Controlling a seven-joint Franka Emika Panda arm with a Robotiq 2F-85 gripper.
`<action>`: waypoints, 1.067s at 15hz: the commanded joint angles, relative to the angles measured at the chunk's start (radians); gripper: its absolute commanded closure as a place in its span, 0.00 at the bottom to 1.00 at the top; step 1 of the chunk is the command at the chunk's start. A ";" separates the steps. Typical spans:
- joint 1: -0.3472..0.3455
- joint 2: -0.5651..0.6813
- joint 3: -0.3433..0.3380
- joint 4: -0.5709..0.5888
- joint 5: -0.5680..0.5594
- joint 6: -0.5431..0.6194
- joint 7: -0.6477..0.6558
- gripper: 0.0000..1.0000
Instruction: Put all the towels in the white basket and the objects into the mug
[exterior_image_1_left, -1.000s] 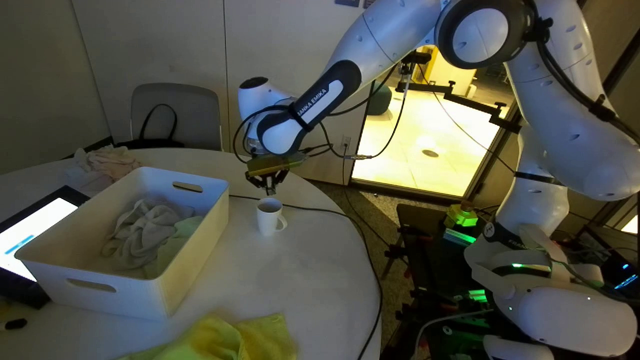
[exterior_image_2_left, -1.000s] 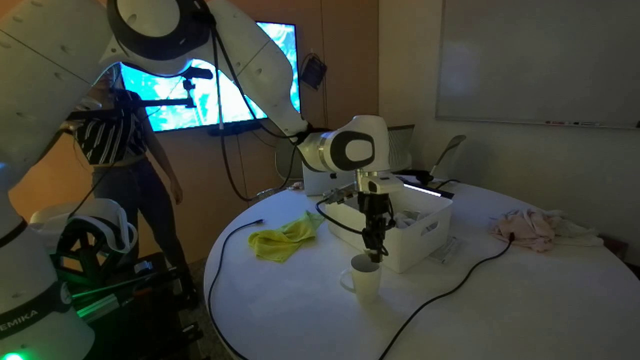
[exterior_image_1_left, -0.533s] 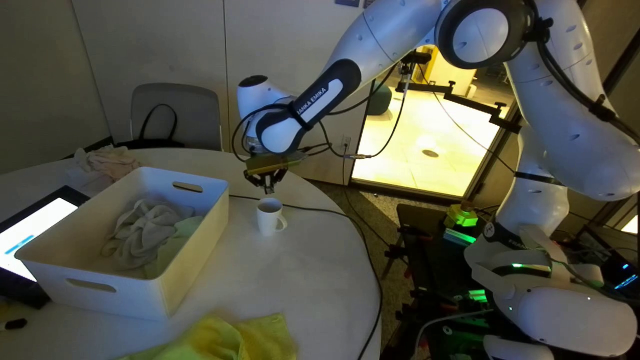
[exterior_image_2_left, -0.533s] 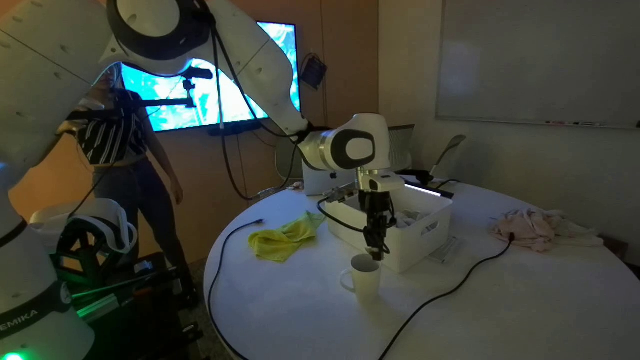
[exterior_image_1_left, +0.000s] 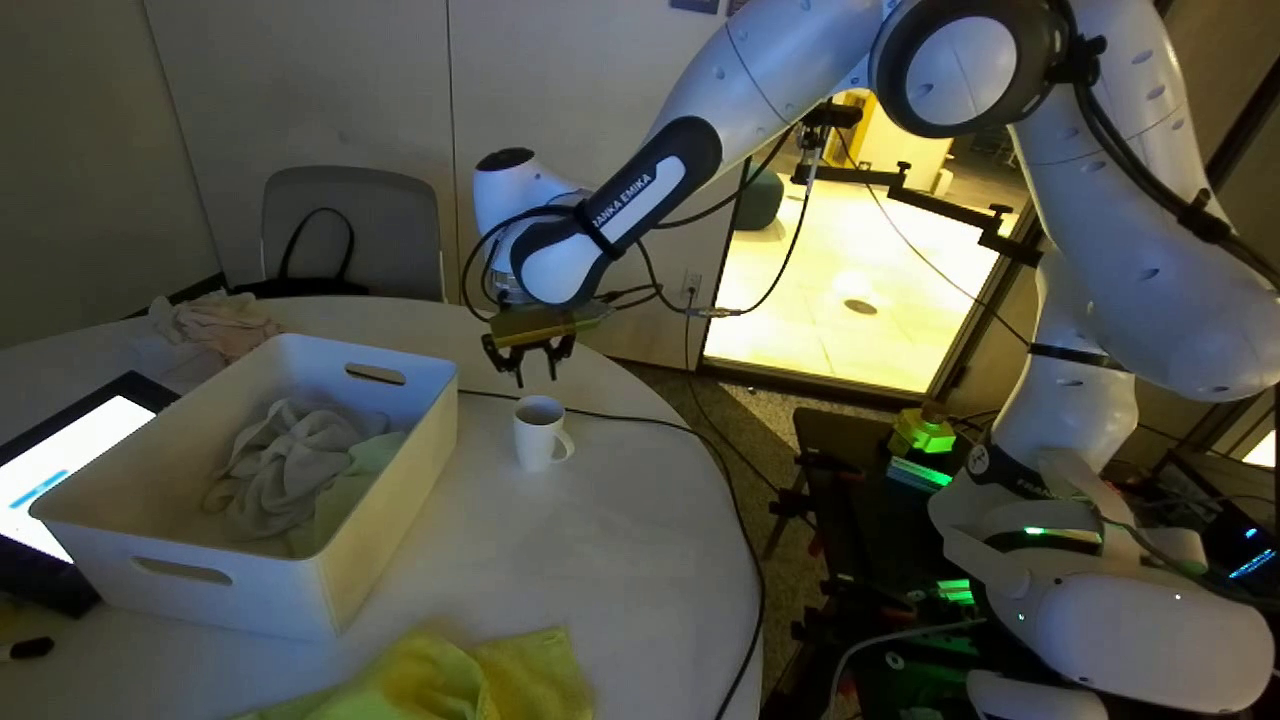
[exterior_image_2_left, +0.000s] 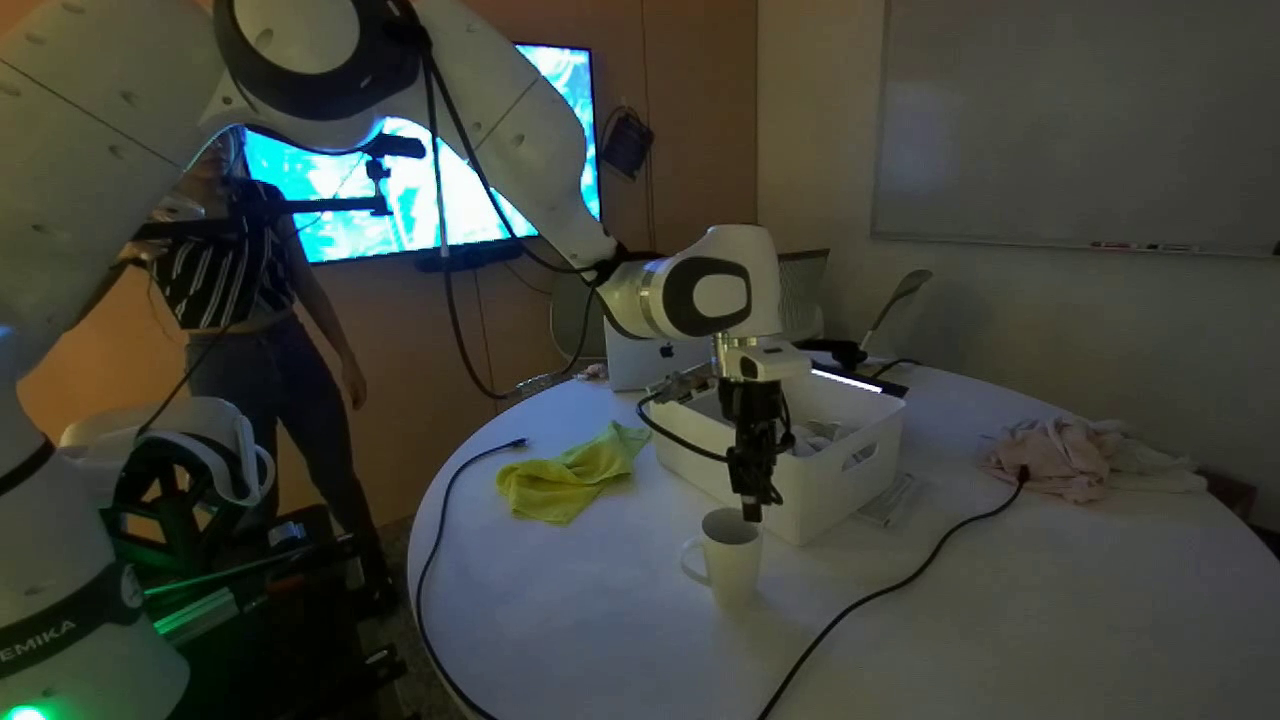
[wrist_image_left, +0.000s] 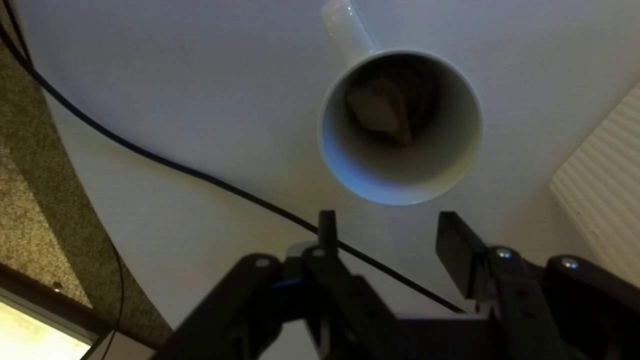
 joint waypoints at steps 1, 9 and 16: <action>0.002 -0.019 -0.002 -0.008 0.021 0.009 -0.028 0.14; 0.024 -0.139 0.107 -0.154 0.039 0.065 -0.280 0.00; 0.071 -0.179 0.201 -0.258 0.125 0.037 -0.487 0.00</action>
